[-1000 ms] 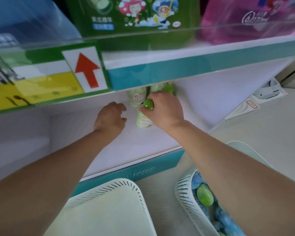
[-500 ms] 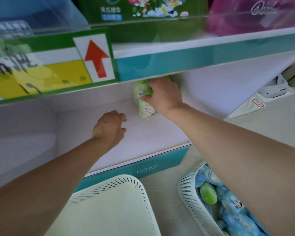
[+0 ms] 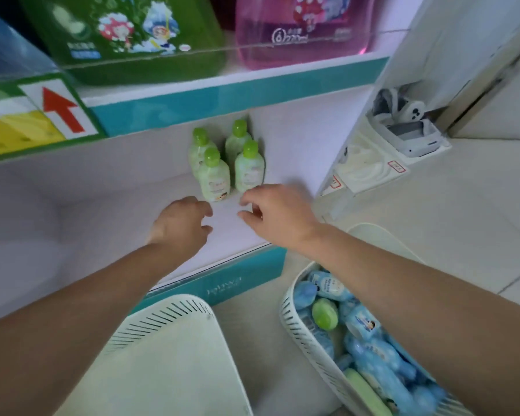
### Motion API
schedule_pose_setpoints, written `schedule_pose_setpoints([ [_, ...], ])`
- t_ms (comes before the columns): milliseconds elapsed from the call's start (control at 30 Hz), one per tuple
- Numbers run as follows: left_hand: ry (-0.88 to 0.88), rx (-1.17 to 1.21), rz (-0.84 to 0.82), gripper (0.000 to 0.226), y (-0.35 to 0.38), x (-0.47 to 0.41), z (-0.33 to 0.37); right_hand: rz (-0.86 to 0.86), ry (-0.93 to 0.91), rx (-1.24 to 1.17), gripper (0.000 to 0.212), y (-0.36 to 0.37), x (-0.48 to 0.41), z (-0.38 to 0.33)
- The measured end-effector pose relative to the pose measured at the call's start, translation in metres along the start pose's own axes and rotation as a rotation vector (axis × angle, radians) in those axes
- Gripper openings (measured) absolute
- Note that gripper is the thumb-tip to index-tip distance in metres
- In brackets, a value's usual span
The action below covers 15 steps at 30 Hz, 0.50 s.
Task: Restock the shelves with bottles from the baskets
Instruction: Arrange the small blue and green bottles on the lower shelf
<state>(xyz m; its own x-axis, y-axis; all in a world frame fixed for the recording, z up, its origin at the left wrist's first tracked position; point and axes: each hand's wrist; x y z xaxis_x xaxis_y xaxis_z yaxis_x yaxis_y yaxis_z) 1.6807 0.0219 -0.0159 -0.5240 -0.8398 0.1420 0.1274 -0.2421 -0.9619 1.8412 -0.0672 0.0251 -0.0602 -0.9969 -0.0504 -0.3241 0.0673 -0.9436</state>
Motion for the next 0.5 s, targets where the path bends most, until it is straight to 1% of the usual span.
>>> schedule_pose_setpoints([
  [67, 0.052, -0.004, -0.018, 0.028, 0.002, 0.008, 0.023, -0.032, -0.011, -0.013, 0.023, -0.001, 0.035, 0.013],
  [133, 0.118, 0.012, -0.039, 0.027, 0.007, 0.019, 0.047, -0.033, 0.016, -0.018, 0.019, 0.001, 0.069, 0.027],
  [200, 0.187, 0.045, -0.053, 0.026, 0.013, 0.031, 0.071, 0.003, 0.095, -0.031, 0.018, 0.006, 0.101, 0.047],
  [267, 0.262, 0.058, -0.072, 0.025, 0.02, 0.042, 0.096, -0.001, 0.226, -0.048, 0.016, 0.013, 0.13, 0.067],
  [367, 0.399, 0.034, -0.119, 0.024, 0.038, 0.055, 0.131, -0.111, 0.403, -0.004, 0.019, 0.028, 0.167, 0.101],
  [500, 0.552, -0.056, -0.246, 0.025, 0.064, 0.061, 0.166, -0.295, 0.54, 0.067, 0.027, 0.051, 0.203, 0.144],
])
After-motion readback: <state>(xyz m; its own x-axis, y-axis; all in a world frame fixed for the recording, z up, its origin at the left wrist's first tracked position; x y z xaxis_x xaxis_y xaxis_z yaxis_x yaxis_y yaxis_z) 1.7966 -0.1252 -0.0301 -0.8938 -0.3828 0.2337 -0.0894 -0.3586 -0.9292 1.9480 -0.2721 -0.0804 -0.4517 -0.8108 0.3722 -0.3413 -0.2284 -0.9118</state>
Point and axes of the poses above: each hand's wrist, its own x-axis away from the middle knuckle, its own y-axis out of the palm, z = x × y, and after that the axes turned 2 degrees about -y, right-handed
